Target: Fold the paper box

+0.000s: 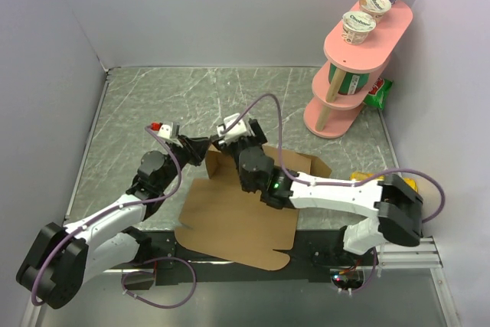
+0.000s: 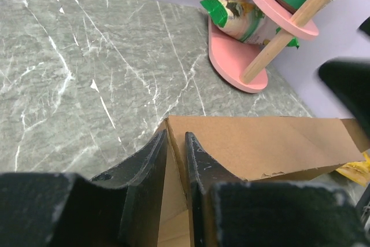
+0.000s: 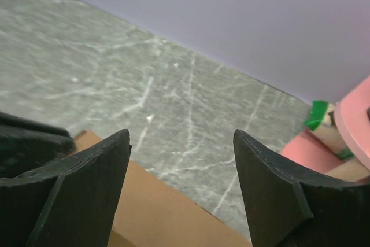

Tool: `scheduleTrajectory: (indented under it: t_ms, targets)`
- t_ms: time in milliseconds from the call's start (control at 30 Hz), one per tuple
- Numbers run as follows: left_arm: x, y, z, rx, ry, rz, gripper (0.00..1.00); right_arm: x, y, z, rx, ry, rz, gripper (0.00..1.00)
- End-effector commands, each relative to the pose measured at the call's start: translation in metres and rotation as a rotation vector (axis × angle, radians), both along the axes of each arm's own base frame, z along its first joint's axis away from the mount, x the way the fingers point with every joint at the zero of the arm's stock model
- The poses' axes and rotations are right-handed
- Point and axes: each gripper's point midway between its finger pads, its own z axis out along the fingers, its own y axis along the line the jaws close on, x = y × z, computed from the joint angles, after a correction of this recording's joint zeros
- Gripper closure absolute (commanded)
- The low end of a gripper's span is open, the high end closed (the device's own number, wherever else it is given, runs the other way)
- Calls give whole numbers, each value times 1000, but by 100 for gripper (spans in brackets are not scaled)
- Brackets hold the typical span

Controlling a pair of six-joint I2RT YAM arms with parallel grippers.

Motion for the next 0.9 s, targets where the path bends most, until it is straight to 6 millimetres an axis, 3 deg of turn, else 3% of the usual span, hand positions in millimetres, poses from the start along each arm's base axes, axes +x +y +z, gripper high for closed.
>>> scheduleTrajectory:
  t_ms: [0,100,233,400,600,667,867]
  targets:
    - [-33,8,-101,126,308,-29,76,-6,7,-5,6,152,78,20]
    - [-34,8,-105,105,322,-25,77,-3,17,1,22,184,116,19]
    - [-35,8,-103,69,313,-19,77,7,32,-10,36,266,182,20]
    - [-35,3,-103,61,318,-44,77,3,59,-15,51,342,419,21]
    - [-34,0,-91,63,281,-86,75,-2,59,-15,44,459,642,18]
    - [-32,0,-87,71,269,-104,75,5,48,-18,60,504,673,18]
    - [-32,-4,-85,88,256,-166,75,-6,40,-26,70,649,887,18]
